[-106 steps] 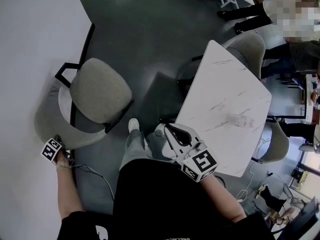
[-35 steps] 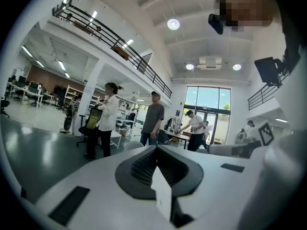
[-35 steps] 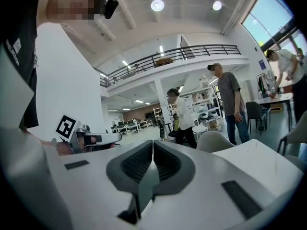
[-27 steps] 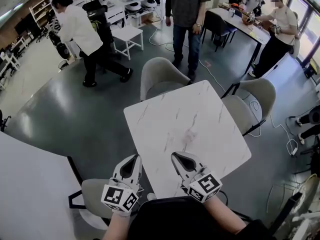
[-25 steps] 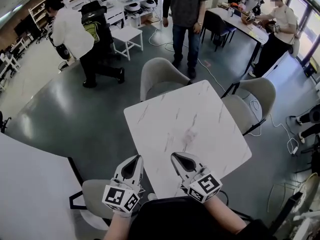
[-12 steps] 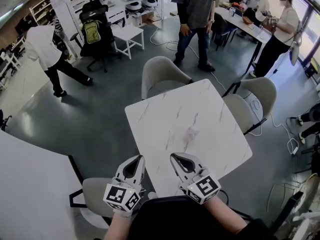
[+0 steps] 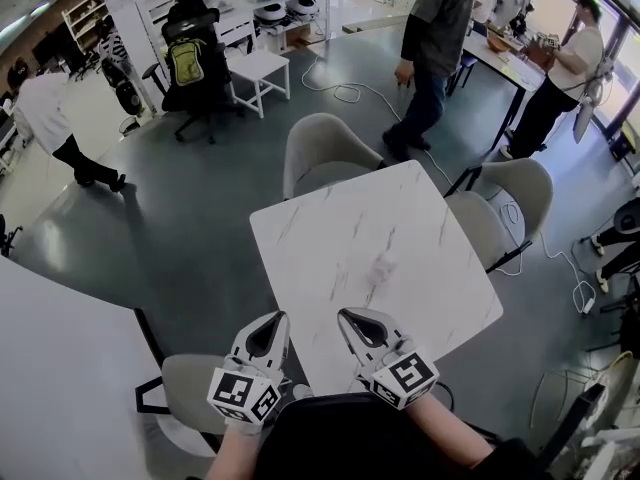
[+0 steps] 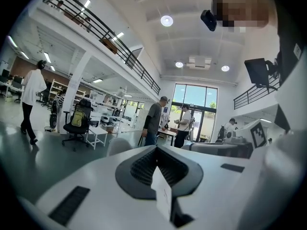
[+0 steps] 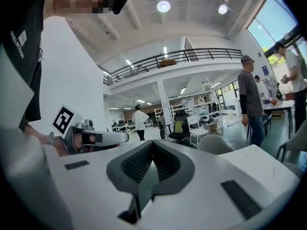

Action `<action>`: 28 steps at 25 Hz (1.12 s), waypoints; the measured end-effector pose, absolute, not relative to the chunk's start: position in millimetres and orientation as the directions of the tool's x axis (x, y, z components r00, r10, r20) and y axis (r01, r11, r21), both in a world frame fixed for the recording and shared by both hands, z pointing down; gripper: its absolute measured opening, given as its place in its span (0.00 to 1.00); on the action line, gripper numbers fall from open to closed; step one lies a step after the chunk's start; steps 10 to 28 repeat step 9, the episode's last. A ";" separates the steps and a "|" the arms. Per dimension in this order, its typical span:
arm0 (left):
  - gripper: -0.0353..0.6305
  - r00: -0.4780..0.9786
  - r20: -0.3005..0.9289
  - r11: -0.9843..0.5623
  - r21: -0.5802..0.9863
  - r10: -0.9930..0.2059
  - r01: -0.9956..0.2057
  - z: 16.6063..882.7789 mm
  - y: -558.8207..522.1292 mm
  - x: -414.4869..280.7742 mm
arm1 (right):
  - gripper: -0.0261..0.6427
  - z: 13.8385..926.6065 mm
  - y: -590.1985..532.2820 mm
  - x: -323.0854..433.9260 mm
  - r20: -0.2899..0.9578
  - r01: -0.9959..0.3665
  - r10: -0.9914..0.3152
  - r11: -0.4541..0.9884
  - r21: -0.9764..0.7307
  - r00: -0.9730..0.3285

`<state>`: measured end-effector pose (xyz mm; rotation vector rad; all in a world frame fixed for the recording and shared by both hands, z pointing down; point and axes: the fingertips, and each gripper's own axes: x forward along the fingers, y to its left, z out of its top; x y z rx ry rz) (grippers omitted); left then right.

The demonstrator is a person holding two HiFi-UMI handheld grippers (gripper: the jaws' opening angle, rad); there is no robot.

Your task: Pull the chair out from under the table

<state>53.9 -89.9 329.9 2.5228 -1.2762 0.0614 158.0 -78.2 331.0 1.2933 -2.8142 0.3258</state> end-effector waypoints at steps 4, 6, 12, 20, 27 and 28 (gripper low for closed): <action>0.06 0.602 0.171 -0.551 0.270 -0.780 -0.790 328.9 -90.7 52.3 | 0.06 331.9 -78.0 156.1 0.110 -0.750 -0.744 0.637 -0.179 -0.659; 0.06 0.603 0.166 -0.549 0.277 -0.781 -0.788 328.5 -91.3 51.0 | 0.06 332.6 -78.4 155.3 0.114 -0.750 -0.743 0.637 -0.179 -0.659; 0.06 0.603 0.158 -0.547 0.290 -0.782 -0.785 327.9 -91.8 49.5 | 0.06 333.6 -79.7 155.3 0.120 -0.752 -0.744 0.635 -0.180 -0.657; 0.06 0.603 0.158 -0.547 0.290 -0.782 -0.785 327.9 -91.8 49.5 | 0.06 333.6 -79.7 155.3 0.120 -0.752 -0.744 0.635 -0.180 -0.657; 0.06 0.603 0.158 -0.547 0.290 -0.782 -0.785 327.9 -91.8 49.5 | 0.06 333.6 -79.7 155.3 0.120 -0.752 -0.744 0.635 -0.180 -0.657; 0.06 0.603 0.158 -0.547 0.290 -0.782 -0.785 327.9 -91.8 49.5 | 0.06 333.6 -79.7 155.3 0.120 -0.752 -0.744 0.635 -0.180 -0.657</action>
